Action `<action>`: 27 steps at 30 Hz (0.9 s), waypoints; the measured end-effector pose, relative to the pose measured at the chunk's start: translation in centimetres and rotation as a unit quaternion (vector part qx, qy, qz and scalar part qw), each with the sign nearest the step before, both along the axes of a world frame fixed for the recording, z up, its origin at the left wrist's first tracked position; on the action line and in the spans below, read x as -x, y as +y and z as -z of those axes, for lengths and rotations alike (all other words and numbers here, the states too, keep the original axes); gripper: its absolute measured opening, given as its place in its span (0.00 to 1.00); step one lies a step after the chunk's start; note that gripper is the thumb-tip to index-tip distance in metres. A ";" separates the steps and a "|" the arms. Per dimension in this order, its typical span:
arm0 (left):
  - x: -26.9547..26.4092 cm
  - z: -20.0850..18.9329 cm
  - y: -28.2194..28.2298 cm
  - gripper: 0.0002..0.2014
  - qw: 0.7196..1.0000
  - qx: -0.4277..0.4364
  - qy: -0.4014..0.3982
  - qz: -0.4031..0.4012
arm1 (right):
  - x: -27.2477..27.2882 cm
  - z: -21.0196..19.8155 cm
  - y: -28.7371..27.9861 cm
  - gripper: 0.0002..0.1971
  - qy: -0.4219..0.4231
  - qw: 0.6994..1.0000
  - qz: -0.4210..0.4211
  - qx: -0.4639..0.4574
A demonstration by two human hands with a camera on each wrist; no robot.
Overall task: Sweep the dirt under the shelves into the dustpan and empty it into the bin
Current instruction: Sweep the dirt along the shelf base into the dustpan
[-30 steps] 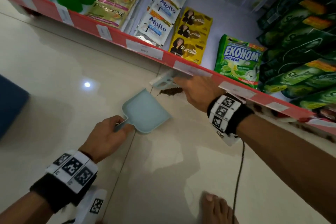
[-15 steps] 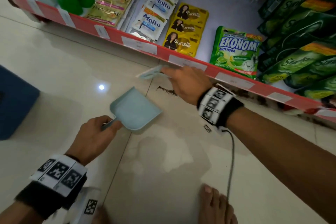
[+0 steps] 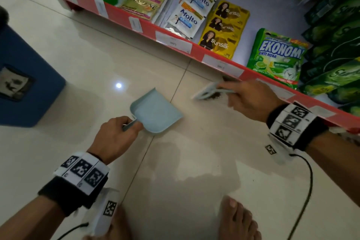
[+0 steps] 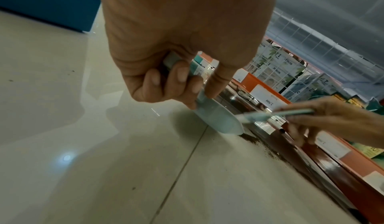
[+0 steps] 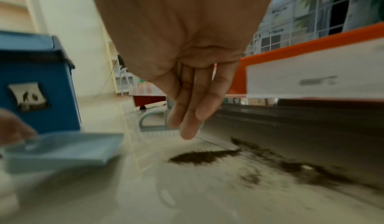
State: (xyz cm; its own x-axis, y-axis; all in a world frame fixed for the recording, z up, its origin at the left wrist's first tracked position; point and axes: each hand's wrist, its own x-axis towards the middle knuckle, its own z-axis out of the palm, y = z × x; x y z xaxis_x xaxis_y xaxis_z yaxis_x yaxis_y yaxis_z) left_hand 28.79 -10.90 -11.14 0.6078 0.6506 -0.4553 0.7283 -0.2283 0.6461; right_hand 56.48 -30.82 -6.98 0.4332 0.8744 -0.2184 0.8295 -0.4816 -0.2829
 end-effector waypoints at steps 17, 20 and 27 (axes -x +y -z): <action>0.2 0.5 1.3 0.32 0.999 -0.013 -0.006 -0.034 | 2.8 3.5 9.0 0.22 -0.106 0.994 -0.011 0.036; 0.3 0.7 1.4 0.34 0.999 0.002 -0.007 -0.035 | 2.7 2.6 5.1 0.21 -0.113 0.991 -0.021 0.065; -1.3 1.1 0.9 0.27 1.000 -0.007 -0.020 -0.012 | 3.5 2.1 13.3 0.23 -0.120 0.993 -0.007 -0.020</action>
